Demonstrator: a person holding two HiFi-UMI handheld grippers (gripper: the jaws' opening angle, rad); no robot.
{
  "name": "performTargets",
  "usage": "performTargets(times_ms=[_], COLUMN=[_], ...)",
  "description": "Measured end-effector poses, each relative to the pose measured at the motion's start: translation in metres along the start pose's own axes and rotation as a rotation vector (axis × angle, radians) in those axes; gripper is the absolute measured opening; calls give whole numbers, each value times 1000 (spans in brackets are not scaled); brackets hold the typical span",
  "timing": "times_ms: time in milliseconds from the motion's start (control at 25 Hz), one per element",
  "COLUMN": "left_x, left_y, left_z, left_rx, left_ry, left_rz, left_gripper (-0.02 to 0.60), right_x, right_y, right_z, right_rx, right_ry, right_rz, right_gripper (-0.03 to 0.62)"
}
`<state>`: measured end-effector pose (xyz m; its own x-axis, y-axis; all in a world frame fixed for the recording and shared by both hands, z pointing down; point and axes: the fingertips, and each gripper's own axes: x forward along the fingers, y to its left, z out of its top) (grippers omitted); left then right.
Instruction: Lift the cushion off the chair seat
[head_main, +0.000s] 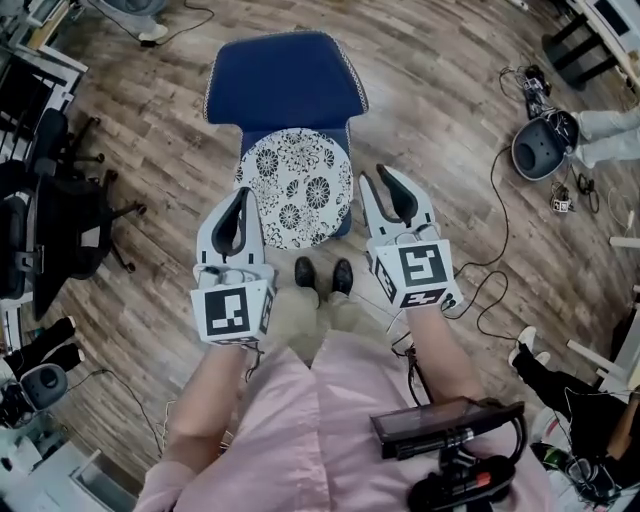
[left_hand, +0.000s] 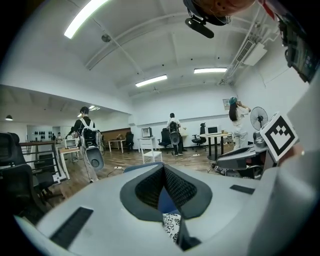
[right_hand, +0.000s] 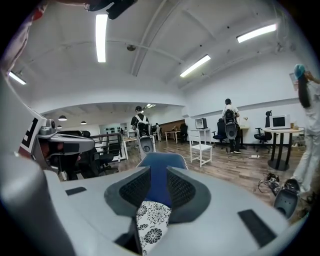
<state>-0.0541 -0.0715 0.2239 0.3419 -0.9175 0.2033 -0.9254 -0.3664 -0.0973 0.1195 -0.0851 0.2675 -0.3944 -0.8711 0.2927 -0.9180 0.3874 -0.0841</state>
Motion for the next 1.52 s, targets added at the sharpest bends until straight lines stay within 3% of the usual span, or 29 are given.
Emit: performTargets(times_ms=[600,1160,1520], left_x=[94,170,177], left_y=[26,6,0], left_z=[-105,-213,-279], left_rx=[-98,-127,-144], left_ry=[118,238,325], left_rz=[-106,-215,-216], left_gripper=[11,11,11], right_x=[108,174,200], right_y=[-20,-47,-67], right_z=[-94,-252,-337], right_rx=[28,86,150], right_ry=[189,383,462], right_rz=[-12,-45,-74], right_gripper=[124,140,167])
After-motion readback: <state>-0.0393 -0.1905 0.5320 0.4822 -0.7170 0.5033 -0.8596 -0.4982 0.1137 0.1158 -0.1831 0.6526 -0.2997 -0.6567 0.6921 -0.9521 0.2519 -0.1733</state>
